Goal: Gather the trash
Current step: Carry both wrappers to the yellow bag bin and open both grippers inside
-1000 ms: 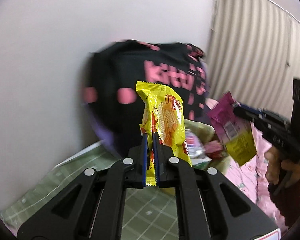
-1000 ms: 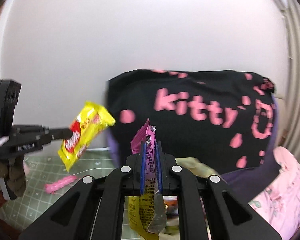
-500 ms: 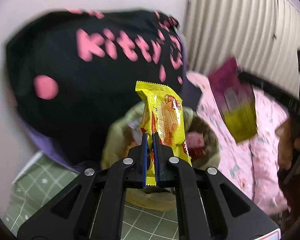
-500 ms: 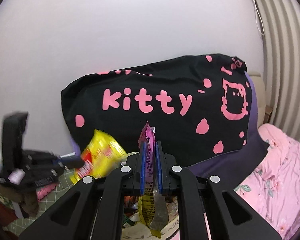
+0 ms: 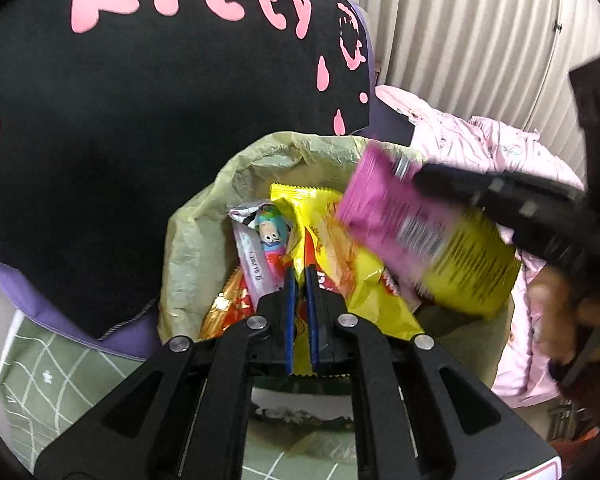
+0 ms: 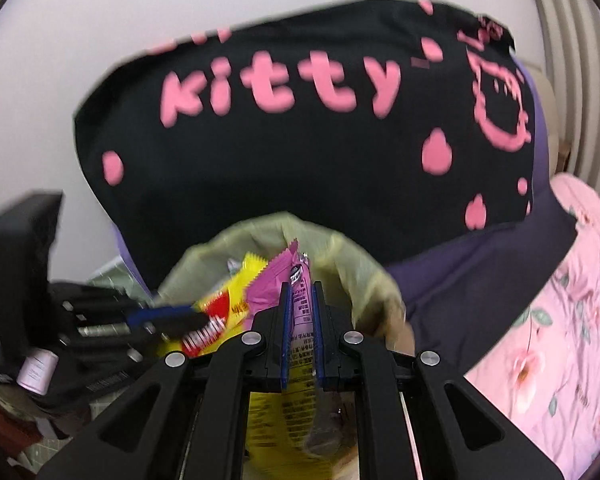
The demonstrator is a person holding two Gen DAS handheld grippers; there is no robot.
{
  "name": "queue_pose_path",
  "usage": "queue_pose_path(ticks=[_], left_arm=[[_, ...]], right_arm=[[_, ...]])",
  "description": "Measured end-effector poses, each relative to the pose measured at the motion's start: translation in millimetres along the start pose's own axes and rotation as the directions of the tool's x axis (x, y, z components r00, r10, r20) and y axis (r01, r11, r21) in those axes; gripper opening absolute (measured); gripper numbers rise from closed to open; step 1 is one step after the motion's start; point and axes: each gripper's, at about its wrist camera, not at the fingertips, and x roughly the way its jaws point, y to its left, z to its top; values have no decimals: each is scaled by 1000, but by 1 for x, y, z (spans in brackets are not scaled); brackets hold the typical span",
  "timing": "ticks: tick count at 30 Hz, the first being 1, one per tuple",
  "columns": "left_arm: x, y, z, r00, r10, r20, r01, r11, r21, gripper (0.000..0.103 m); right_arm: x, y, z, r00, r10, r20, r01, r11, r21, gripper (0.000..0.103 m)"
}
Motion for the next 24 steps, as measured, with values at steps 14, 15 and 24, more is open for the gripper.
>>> queue_pose_path(ticks=[14,15,24], left_arm=[[-20,13,6,998,-63,30,64,996,-67,4],[-22,15,6,997,-65,35,67,995,-71,4],[-22,35,5,991,-127,36,131,980,-150,4]], right_arm=[[2,-1,10,999,9,38,-11,999,46,10],[0,0,13,999,10,49,-13,999,51,10],[15,12,12,995,-102,5,102,993,66,10]])
